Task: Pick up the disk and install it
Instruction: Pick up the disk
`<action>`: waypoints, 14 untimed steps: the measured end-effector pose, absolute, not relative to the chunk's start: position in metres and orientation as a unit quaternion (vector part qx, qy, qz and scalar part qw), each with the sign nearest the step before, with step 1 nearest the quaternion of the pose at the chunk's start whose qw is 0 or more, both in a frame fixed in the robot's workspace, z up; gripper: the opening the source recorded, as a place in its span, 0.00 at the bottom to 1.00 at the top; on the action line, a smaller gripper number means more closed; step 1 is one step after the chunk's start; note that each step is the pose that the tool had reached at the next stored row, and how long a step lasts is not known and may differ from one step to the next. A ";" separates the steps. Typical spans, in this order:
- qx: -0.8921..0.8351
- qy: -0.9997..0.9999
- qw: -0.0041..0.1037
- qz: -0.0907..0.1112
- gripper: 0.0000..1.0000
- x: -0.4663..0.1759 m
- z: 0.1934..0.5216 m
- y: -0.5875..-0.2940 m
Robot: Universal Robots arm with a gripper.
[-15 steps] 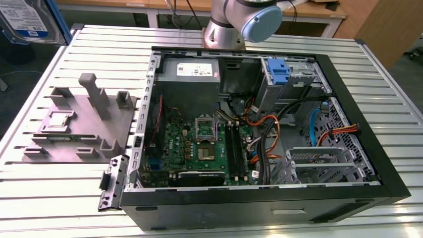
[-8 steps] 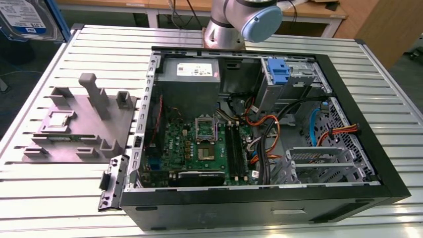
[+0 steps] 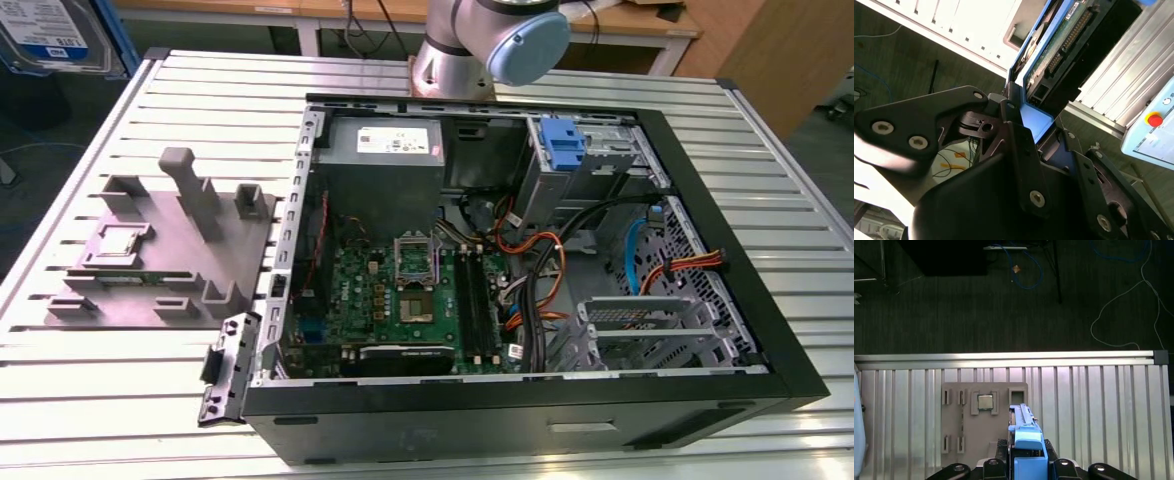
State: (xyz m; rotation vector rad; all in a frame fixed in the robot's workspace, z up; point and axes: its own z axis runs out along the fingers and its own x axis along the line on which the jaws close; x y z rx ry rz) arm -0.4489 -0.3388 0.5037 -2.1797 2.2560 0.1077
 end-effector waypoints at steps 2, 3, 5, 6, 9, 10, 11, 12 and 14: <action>-0.694 0.719 0.001 0.034 0.36 -0.449 0.504 -0.339; -0.694 0.719 0.001 0.034 0.36 -0.449 0.504 -0.340; -0.694 0.719 0.001 0.034 0.36 -0.449 0.504 -0.343; -0.694 0.719 0.001 0.034 0.36 -0.449 0.504 -0.344; -0.694 0.719 0.001 0.034 0.36 -0.449 0.504 -0.345; -0.694 0.719 0.001 0.034 0.36 -0.449 0.504 -0.345; -0.694 0.719 0.001 0.034 0.36 -0.449 0.504 -0.345; -0.694 0.719 0.001 0.034 0.36 -0.449 0.504 -0.345; -0.694 0.719 0.001 0.034 0.36 -0.449 0.504 -0.345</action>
